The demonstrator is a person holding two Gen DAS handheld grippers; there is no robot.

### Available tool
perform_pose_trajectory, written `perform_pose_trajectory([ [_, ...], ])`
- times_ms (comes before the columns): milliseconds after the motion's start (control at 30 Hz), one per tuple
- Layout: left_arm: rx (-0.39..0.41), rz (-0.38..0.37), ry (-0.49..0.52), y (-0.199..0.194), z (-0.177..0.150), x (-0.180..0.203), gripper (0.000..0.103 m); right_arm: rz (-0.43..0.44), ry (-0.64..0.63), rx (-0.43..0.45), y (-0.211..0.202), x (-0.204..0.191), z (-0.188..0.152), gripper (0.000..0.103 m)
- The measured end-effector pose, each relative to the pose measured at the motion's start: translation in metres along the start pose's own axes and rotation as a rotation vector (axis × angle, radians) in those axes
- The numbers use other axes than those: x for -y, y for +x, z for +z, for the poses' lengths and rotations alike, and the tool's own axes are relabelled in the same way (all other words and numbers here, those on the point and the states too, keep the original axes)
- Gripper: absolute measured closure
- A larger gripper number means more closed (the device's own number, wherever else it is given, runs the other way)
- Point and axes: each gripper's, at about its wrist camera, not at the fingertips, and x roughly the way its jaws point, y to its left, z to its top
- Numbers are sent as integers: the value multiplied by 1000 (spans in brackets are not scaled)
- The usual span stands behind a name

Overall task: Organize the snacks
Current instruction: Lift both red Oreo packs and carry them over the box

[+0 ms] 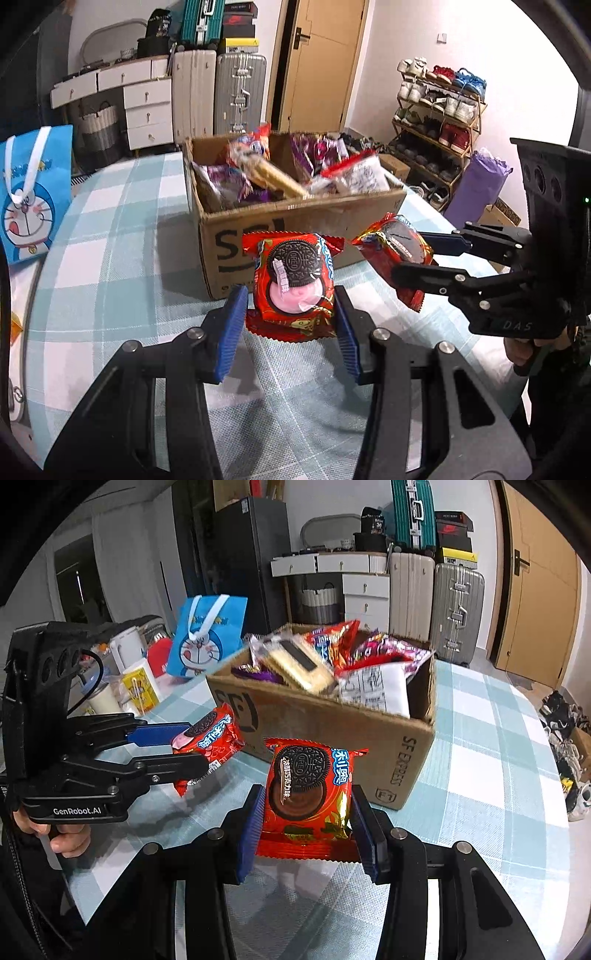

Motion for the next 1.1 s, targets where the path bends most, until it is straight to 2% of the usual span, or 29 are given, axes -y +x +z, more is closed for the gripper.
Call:
perform_pose_trajectory([
  [200, 45, 22, -9, -22, 12, 2, 60, 8, 8, 46, -16, -1, 6, 57],
  [533, 116, 61, -20, -52, 36, -1, 60, -29, 30, 114, -36, 2, 28, 57],
  [900, 148, 100, -29, -49, 72, -2, 60, -63, 59, 161, -39, 9, 60, 57],
  [1100, 143, 124, -19, -33, 93, 1, 60, -69, 73, 170, -28, 13, 78, 57],
])
